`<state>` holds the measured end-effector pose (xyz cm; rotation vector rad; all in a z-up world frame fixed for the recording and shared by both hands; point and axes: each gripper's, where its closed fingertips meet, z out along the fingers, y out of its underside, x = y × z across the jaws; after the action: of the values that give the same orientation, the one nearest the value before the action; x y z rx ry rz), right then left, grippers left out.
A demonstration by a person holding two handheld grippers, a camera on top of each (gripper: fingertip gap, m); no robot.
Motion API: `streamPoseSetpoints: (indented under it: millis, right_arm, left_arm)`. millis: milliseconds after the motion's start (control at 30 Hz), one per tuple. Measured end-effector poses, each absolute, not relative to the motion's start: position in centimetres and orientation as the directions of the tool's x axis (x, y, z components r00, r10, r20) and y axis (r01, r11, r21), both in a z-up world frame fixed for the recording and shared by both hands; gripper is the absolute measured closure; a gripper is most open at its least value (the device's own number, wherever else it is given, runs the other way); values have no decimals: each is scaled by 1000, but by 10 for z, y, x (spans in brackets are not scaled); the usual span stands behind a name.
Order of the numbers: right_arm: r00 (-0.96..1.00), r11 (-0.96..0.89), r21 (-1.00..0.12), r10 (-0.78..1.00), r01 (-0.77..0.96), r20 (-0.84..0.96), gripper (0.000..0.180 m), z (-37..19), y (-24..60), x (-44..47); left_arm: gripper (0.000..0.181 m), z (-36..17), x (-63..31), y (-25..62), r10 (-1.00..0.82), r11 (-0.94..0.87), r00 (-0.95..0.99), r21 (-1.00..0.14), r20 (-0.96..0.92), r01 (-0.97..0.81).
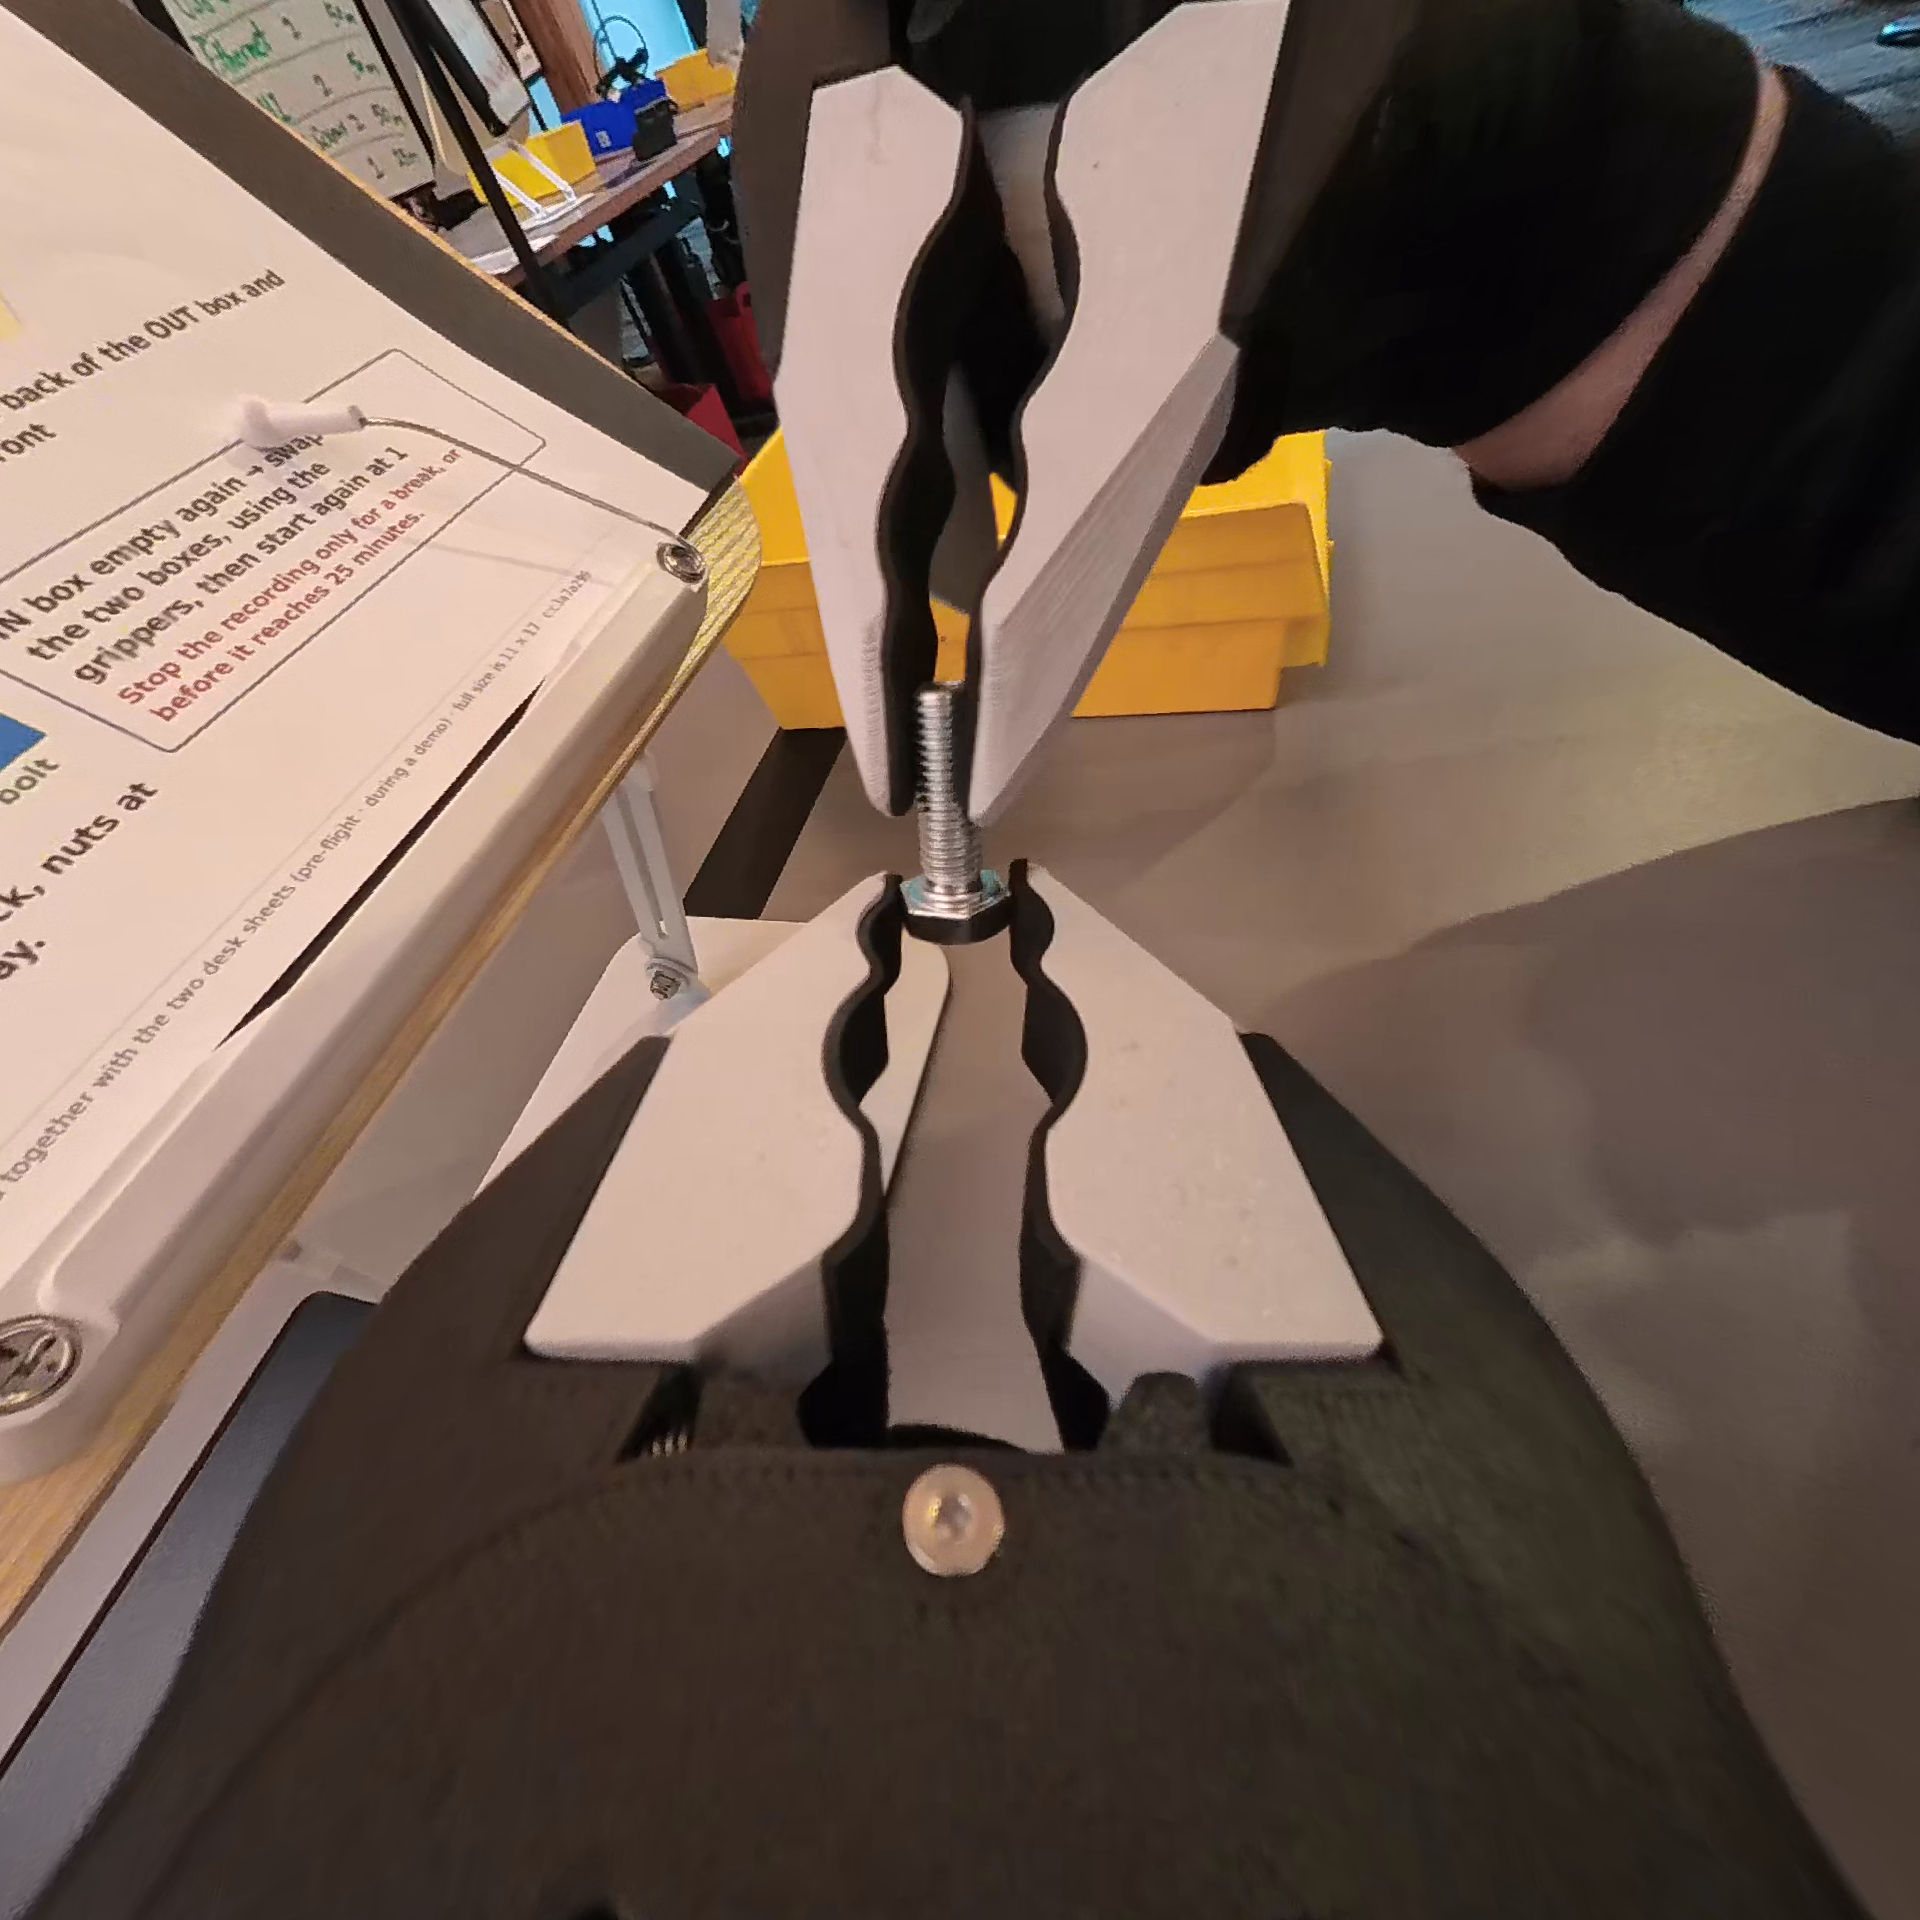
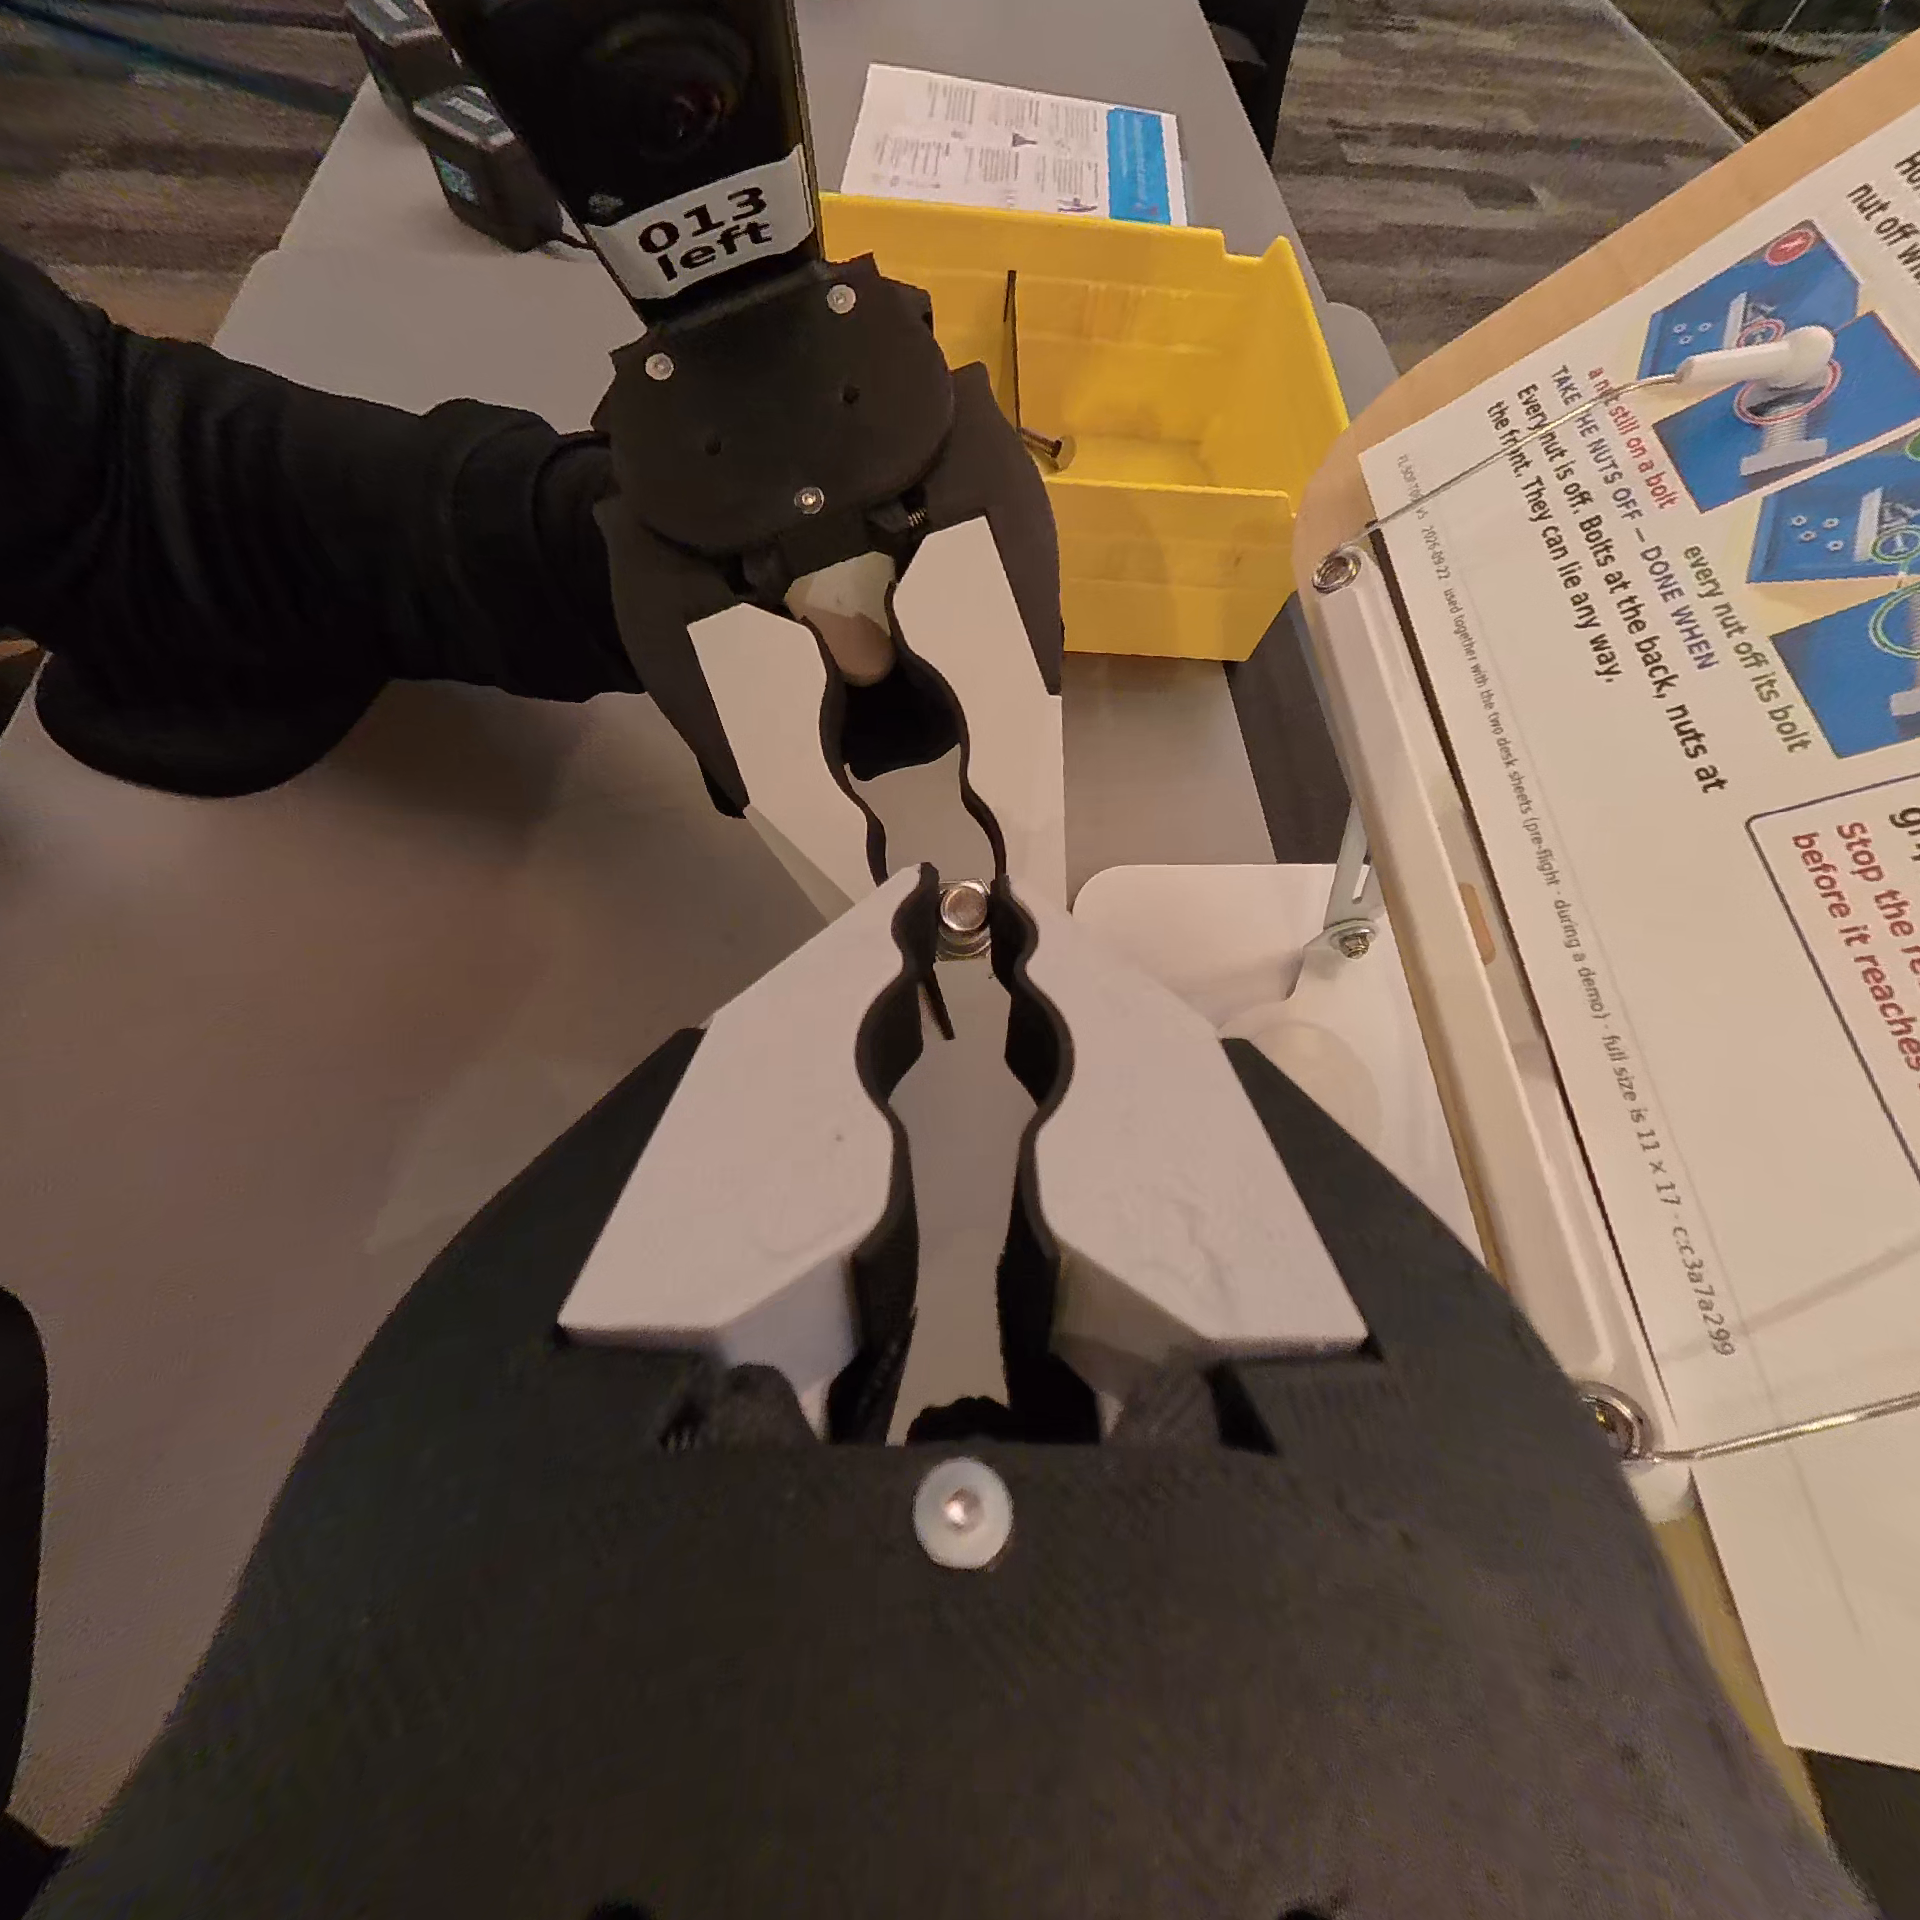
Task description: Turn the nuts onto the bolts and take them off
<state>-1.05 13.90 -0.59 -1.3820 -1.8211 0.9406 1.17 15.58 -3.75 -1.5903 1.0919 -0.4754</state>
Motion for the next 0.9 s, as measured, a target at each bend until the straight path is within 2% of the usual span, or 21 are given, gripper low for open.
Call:
streamPoseSetpoints:
  millis: [33, 667, 767, 900]
  right_arm:
    - [-222, 182, -846, 972, 500, 78, 172, -6, 139, -11]
    - [-191, 153, -848, 980, 508, 62, 172, -5, 145, -13]
    - [-174, 158, -856, 981, 493, 81, 162, -1, 148, -14]
    - [-127, 148, -877, 987, 456, 100, 157, 11, 158, -9]
  left_arm:
    - [162, -37, 11, 156, -835, 19, 498, -917, -234, -398]
    - [163, -32, 7, 159, -814, 40, 523, -922, -254, -385]
    - [163, -31, 6, 159, -810, 45, 525, -919, -263, -391]
    - [163, -31, 1, 161, -799, 48, 534, -914, -277, -404]
